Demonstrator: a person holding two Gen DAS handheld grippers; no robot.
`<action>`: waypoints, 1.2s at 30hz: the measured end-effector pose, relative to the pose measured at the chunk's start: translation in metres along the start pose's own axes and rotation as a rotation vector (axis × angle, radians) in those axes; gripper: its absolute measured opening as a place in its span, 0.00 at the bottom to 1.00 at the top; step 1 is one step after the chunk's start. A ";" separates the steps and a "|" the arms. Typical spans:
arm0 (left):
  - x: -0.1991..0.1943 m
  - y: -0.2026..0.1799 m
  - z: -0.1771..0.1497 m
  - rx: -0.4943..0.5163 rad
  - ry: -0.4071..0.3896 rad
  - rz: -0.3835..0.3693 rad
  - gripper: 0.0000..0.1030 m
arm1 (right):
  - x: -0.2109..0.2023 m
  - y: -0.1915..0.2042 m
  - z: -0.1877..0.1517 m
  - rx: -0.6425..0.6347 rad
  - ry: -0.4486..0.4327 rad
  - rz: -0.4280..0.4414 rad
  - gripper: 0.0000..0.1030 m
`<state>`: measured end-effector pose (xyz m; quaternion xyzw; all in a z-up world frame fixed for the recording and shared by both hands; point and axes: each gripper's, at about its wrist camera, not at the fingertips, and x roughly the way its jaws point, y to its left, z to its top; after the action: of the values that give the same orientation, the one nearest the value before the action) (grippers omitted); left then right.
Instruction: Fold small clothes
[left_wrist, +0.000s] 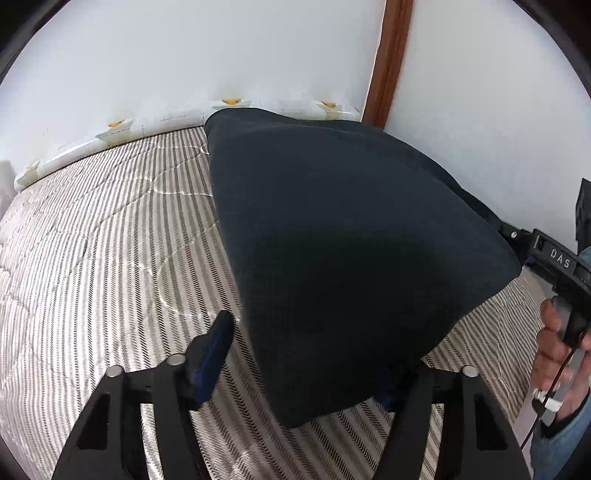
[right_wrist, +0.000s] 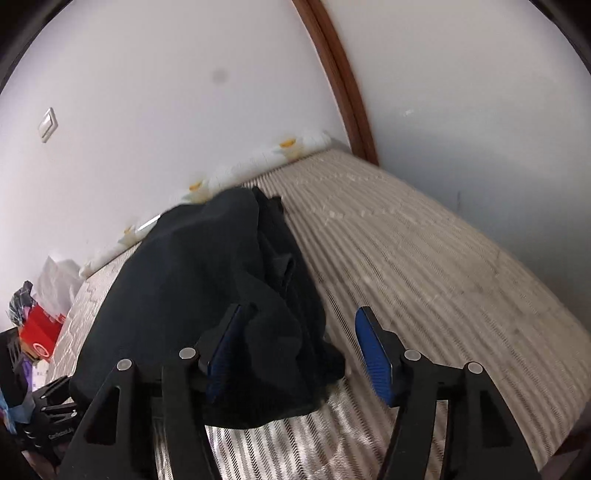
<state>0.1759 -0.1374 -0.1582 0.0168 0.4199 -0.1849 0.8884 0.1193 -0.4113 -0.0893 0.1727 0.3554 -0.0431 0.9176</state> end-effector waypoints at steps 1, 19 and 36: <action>0.001 -0.001 0.000 -0.001 0.001 0.000 0.44 | 0.004 0.000 0.000 0.003 0.020 0.009 0.59; -0.053 0.094 -0.010 -0.132 -0.078 0.134 0.22 | 0.054 0.112 0.001 -0.075 0.092 0.161 0.20; -0.082 0.163 -0.059 -0.199 -0.009 0.111 0.32 | 0.005 0.184 -0.011 -0.315 0.060 0.203 0.26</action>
<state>0.1404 0.0509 -0.1551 -0.0491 0.4306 -0.0927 0.8964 0.1533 -0.2351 -0.0479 0.0631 0.3656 0.1109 0.9220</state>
